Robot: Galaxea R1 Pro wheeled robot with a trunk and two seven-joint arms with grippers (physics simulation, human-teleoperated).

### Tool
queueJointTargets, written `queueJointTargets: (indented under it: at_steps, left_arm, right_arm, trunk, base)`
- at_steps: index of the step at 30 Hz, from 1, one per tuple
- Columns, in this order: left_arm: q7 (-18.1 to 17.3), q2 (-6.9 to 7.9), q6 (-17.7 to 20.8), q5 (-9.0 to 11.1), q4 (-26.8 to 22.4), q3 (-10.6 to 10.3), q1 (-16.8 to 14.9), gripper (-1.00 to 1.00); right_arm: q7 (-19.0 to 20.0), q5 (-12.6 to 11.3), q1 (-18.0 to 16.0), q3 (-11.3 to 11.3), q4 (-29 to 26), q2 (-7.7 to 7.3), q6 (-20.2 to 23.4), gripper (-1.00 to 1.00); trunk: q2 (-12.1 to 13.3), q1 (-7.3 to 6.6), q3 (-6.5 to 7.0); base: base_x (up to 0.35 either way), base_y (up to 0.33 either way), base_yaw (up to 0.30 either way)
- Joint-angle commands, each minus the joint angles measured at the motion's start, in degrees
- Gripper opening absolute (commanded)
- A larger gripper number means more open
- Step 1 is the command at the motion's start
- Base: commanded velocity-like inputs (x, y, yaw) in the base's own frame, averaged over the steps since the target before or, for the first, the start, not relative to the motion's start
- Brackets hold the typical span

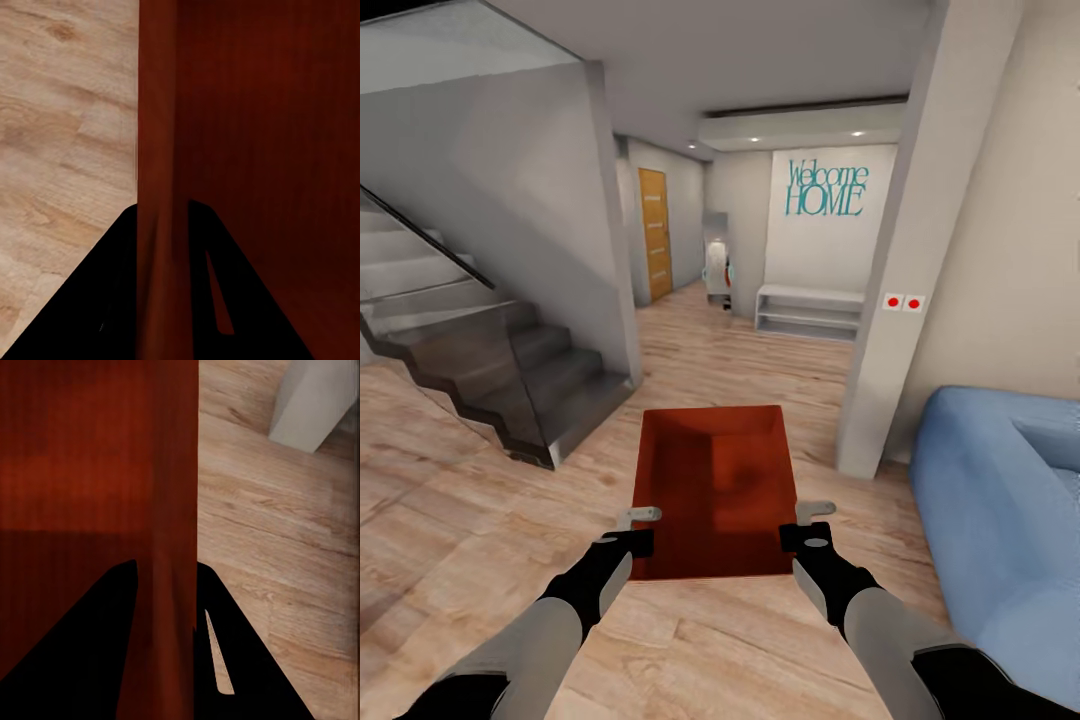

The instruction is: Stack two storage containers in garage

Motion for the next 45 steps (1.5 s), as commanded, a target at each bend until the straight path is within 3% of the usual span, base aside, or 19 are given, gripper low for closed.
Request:
queueJointTargets:
  at_steps: [1,45]
  left_arm:
    - [0.2,0.67,-3.1,0.5,-0.3,-0.6,0.0,-1.0]
    - [0.2,1.28,-3.1,0.6,-0.2,-0.6,0.0,-1.0]
  right_arm:
    - [-0.1,-1.0,0.0,1.1,0.2,-0.86,0.3,-1.0]
    - [-0.1,-1.0,0.0,1.0,0.1,-0.92,0.3,-1.0]
  trunk:
    - [-0.1,0.07,-0.13]
    - [-0.1,0.07,-0.13]
  base:
    - [0.322,0.0,-0.078]
    - [0.322,0.0,-0.003]
